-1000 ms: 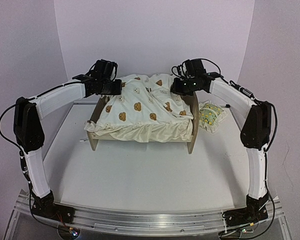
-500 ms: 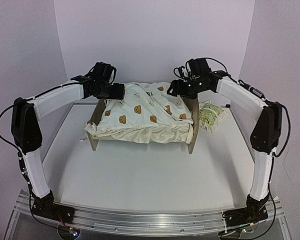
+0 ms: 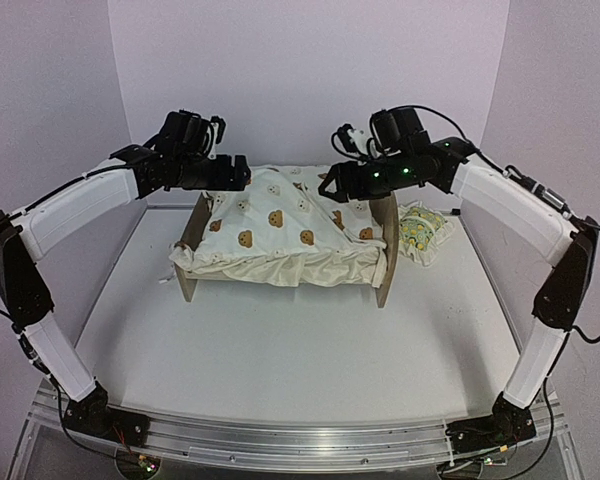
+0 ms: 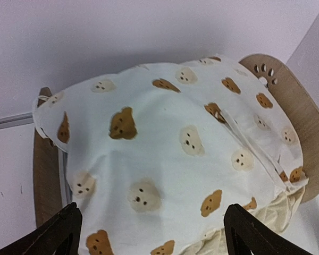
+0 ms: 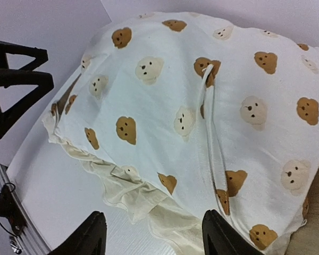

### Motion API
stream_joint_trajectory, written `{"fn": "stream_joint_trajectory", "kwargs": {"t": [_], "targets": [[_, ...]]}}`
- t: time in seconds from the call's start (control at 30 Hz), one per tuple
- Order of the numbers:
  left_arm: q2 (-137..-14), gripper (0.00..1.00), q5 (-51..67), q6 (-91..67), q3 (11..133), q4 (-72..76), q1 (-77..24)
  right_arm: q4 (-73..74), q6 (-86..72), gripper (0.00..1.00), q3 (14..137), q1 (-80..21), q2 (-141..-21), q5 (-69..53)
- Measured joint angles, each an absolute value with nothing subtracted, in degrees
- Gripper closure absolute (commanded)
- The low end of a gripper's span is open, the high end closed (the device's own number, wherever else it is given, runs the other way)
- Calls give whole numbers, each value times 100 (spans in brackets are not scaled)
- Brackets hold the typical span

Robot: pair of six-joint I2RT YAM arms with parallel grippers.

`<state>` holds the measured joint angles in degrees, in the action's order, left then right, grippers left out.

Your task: Set up the pet bed

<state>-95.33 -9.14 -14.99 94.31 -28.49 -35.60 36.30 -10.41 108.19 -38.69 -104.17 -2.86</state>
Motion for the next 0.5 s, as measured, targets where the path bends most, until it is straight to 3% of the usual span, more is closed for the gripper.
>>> {"fn": "stream_joint_trajectory", "kwargs": {"t": [0.13, 0.5], "targets": [[-9533, 10, -859, -1518, 9052, -2801, -3951, 3684, -1028, 48, 10911, -3931, -10838, -164], [-9533, 11, -671, -1653, 8480, -2639, -4458, 3725, -927, 47, 11575, -3916, -11673, 278]]}}
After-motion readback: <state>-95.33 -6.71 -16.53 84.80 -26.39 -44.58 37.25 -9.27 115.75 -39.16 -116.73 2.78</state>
